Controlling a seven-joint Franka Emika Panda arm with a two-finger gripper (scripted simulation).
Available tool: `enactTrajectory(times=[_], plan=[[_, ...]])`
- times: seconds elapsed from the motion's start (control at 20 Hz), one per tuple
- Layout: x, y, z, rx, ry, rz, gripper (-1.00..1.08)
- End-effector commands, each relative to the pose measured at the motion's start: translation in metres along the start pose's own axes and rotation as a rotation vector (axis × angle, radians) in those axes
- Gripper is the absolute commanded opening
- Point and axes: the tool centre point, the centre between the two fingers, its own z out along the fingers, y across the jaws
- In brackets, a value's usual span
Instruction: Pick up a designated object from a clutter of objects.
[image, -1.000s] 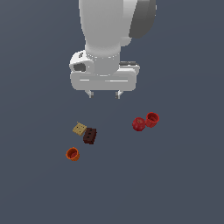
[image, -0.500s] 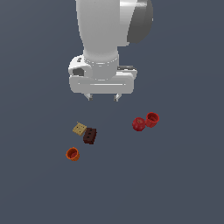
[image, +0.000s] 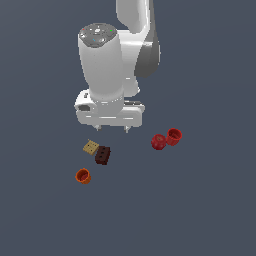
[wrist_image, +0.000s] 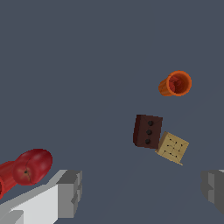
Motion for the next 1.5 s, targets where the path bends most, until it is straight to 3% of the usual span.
enactTrajectory(times=[0.0, 0.65, 1.45], plan=[[0.004, 0.009, 0.026, 0.005, 0.001, 0.022, 1.0], [0.003, 0.057, 0.143, 0.007, 0.008, 0.13, 1.0], [-0.001, 0.067, 0.177, 0.003, 0.009, 0.152, 1.0]])
